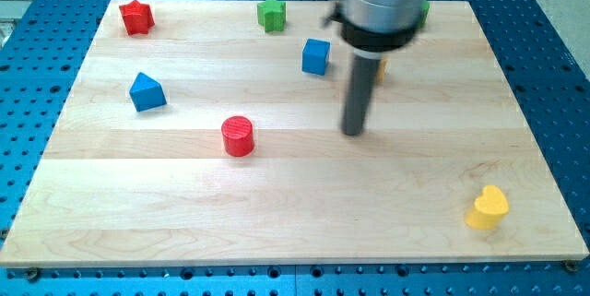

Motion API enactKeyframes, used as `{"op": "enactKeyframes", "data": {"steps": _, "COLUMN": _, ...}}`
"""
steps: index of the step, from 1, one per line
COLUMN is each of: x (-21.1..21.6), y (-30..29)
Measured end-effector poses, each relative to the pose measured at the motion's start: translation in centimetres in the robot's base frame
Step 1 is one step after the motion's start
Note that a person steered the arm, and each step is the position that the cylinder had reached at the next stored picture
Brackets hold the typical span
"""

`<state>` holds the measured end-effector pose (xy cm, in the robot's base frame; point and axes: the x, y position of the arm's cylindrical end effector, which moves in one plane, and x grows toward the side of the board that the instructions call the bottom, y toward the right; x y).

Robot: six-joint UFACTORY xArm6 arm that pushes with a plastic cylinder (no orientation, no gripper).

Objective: Push the red circle to the bottom center

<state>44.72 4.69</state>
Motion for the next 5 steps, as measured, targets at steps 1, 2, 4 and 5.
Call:
{"op": "enactKeyframes", "data": {"steps": 1, "x": 0.0, "y": -0.7}}
{"op": "enactKeyframes", "data": {"steps": 2, "x": 0.0, "y": -0.7}}
{"op": "enactKeyframes", "data": {"steps": 4, "x": -1.0, "y": -12.8}}
{"op": "enactKeyframes", "data": {"steps": 5, "x": 0.7, "y": -15.4}}
